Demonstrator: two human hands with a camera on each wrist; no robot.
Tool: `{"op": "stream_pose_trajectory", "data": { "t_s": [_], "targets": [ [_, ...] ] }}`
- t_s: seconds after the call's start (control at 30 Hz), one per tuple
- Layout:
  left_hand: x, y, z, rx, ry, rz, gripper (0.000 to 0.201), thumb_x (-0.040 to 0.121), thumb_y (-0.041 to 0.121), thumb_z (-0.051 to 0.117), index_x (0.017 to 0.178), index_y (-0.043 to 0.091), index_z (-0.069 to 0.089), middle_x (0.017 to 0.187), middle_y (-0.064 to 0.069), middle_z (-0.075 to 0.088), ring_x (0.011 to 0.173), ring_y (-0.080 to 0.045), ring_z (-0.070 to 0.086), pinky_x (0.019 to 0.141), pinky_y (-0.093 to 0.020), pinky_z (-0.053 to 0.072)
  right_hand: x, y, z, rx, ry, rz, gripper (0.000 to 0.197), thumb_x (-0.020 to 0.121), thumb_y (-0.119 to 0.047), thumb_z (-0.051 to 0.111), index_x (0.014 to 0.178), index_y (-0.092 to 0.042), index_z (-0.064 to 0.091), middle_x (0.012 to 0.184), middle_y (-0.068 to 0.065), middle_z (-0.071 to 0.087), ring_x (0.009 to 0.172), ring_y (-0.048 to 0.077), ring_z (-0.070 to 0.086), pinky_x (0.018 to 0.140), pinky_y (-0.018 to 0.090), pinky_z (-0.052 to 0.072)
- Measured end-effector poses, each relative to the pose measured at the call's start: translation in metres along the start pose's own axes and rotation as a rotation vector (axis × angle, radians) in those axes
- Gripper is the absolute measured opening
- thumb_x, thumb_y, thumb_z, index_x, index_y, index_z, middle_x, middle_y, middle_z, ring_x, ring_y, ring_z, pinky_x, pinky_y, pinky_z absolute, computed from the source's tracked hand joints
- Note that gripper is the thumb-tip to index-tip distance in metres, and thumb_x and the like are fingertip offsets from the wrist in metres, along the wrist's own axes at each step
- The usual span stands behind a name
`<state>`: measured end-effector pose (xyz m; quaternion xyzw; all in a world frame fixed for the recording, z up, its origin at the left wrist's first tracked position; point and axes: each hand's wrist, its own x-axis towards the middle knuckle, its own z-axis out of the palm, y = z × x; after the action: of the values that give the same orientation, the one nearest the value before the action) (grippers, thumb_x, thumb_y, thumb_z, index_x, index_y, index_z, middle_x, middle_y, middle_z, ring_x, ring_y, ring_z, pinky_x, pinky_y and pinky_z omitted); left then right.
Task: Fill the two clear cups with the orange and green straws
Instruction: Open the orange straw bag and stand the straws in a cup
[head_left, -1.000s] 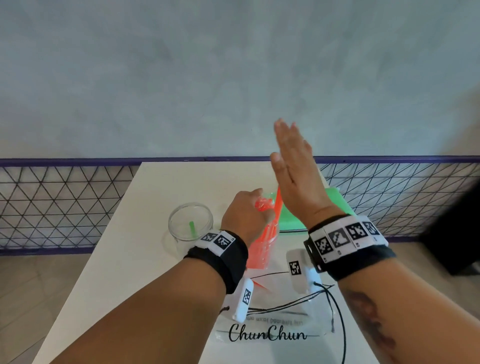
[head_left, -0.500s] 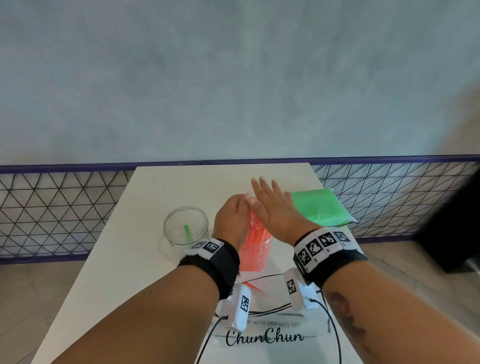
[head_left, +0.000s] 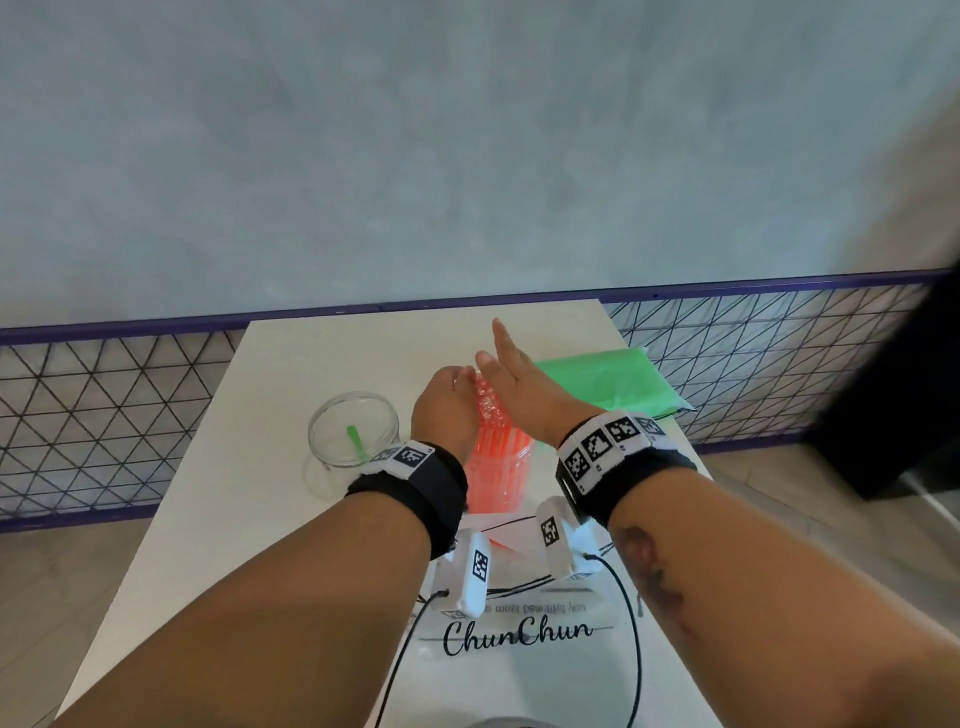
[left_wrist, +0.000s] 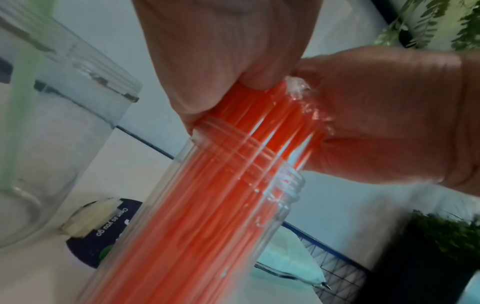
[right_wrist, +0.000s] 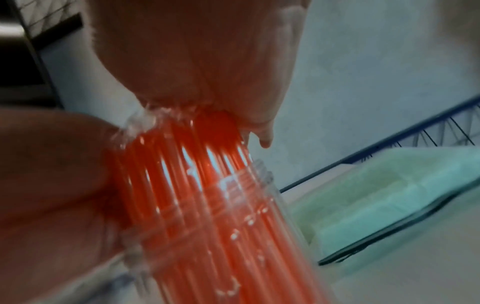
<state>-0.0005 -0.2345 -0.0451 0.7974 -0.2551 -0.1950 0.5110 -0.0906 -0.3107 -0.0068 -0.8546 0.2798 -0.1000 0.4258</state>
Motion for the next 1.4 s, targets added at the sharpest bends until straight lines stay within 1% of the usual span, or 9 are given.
{"op": "stream_pose_trajectory", "data": {
  "t_s": [0.1, 0.2, 0.37, 0.47, 0.6, 0.77, 0.93, 1.1, 1.4],
  "targets": [
    [-0.011, 0.001, -0.007, 0.075, 0.098, 0.149, 0.046, 0.105, 0.041, 0.032, 0.139, 0.014, 0.048, 0.134, -0.007, 0.058, 0.124, -0.026, 0.054, 0.105, -0.033, 0.040, -0.011, 0.011, 0.001, 0.392, 0.280, -0.023, 0.054, 0.103, -0.034, 0.035, 0.153, -0.023, 0.019, 0.155, 0.004, 0.030, 0.139, 0.021, 0.033, 0.111, 0.030, 0.027],
    [-0.027, 0.009, -0.021, 0.070, 0.237, 0.518, 0.044, 0.097, 0.041, 0.041, 0.125, 0.010, 0.057, 0.124, -0.003, 0.060, 0.117, -0.019, 0.052, 0.101, -0.028, 0.039, -0.041, 0.041, 0.009, 0.419, 0.593, 0.171, 0.025, 0.097, -0.009, 0.046, 0.122, -0.012, 0.045, 0.108, -0.002, 0.053, 0.104, 0.019, 0.050, 0.075, 0.017, 0.037],
    [-0.061, 0.013, -0.036, 0.096, 0.038, 0.982, 0.010, 0.090, 0.015, 0.056, 0.085, 0.010, 0.062, 0.079, 0.002, 0.059, 0.073, -0.017, 0.055, 0.069, -0.027, 0.047, -0.092, 0.086, 0.037, -0.330, 0.054, 0.172, 0.027, 0.080, -0.016, 0.063, 0.099, -0.028, 0.049, 0.111, -0.009, 0.047, 0.107, 0.015, 0.045, 0.092, 0.026, 0.037],
    [-0.073, -0.009, -0.037, 0.181, -0.228, 0.916, 0.021, 0.092, 0.021, 0.054, 0.073, 0.015, 0.059, 0.065, 0.004, 0.055, 0.060, -0.014, 0.053, 0.056, -0.029, 0.048, -0.099, 0.091, 0.053, -0.495, 0.013, -0.090, 0.018, 0.079, -0.020, 0.062, 0.093, -0.030, 0.062, 0.114, -0.010, 0.051, 0.112, 0.012, 0.042, 0.106, 0.029, 0.030],
    [-0.081, -0.052, -0.033, 0.672, -0.453, 0.805, 0.025, 0.092, 0.034, 0.049, 0.074, 0.021, 0.060, 0.070, 0.010, 0.052, 0.063, -0.008, 0.049, 0.056, -0.018, 0.035, -0.094, 0.084, 0.071, -0.685, -0.068, -0.295, 0.018, 0.091, -0.012, 0.053, 0.098, -0.016, 0.069, 0.095, 0.002, 0.063, 0.087, 0.021, 0.056, 0.083, 0.034, 0.051],
    [-0.076, -0.114, -0.033, 1.121, -0.555, 0.388, 0.029, 0.093, 0.016, 0.051, 0.118, 0.016, 0.066, 0.132, -0.001, 0.050, 0.116, -0.023, 0.051, 0.097, -0.034, 0.047, -0.090, 0.096, 0.094, -0.806, -0.343, -0.164, 0.025, 0.094, -0.003, 0.049, 0.117, -0.007, 0.058, 0.109, 0.011, 0.063, 0.099, 0.031, 0.064, 0.082, 0.041, 0.054],
    [-0.073, -0.128, -0.027, 1.130, -0.659, 0.198, 0.088, 0.085, 0.008, 0.062, 0.157, 0.025, 0.013, 0.149, -0.007, 0.030, 0.129, -0.028, 0.045, 0.105, -0.037, 0.043, -0.081, 0.096, 0.111, -0.787, -0.302, -0.007, 0.085, 0.079, -0.001, 0.068, 0.149, -0.008, 0.019, 0.138, 0.011, 0.041, 0.117, 0.030, 0.049, 0.092, 0.044, 0.050],
    [-0.068, -0.117, -0.019, 1.046, -0.668, 0.250, 0.092, 0.082, 0.000, 0.064, 0.156, 0.016, 0.013, 0.147, -0.008, 0.031, 0.120, -0.026, 0.055, 0.100, -0.035, 0.049, -0.080, 0.087, 0.116, -0.830, -0.317, 0.013, 0.037, 0.094, -0.010, 0.051, 0.130, -0.010, 0.044, 0.125, 0.014, 0.051, 0.112, 0.032, 0.055, 0.088, 0.041, 0.048],
    [-0.057, -0.127, -0.033, 0.969, -0.674, 0.163, 0.091, 0.079, -0.002, 0.059, 0.155, 0.022, 0.015, 0.145, 0.000, 0.034, 0.114, -0.023, 0.059, 0.094, -0.036, 0.052, -0.086, 0.063, 0.081, -0.619, -0.244, -0.156, 0.007, 0.097, -0.025, 0.052, 0.095, -0.021, 0.046, 0.088, 0.000, 0.063, 0.077, 0.022, 0.060, 0.069, 0.033, 0.045]
  ]
}}
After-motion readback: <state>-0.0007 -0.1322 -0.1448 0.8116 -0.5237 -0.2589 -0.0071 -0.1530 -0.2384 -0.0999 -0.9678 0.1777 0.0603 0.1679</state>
